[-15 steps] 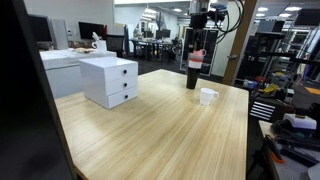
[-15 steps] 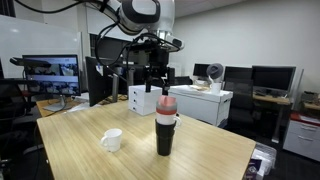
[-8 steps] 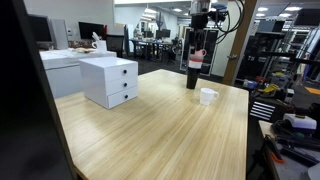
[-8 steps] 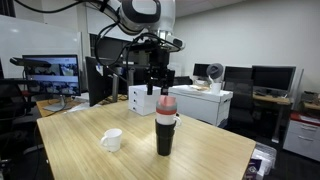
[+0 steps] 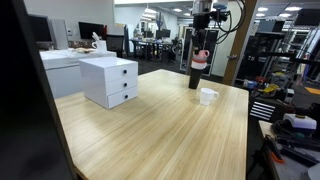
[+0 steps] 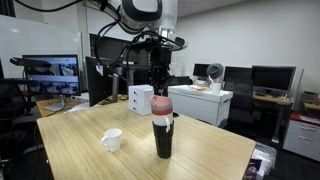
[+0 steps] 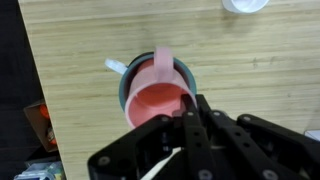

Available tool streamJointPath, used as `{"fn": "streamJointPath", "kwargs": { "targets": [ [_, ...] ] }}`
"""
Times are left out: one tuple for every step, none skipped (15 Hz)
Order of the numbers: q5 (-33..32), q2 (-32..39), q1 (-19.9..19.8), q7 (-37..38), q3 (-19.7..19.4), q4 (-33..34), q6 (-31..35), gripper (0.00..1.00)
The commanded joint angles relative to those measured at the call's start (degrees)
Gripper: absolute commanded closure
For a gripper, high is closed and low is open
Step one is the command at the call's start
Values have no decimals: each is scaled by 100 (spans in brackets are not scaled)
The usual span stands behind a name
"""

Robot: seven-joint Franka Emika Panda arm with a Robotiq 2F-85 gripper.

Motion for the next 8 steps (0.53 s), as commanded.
{"fn": "streamJointPath", "kwargs": {
  "targets": [
    [-156,-173,-49,102,56,-153,52,95],
    [-174,-182,-47,112,55,-151,52,95],
    [-193,-184,-47,126,53,-145,46,94],
    [-218,-187,-47,141,50,-140,41,94],
    [-232,-189,-47,154,49,-129,43,94],
    [-232,-191,-48,161,48,-123,54,94],
    [-231,-193,-50,161,48,-112,70,95],
    [-239,-197,-49,165,47,-106,90,94]
  ]
}}
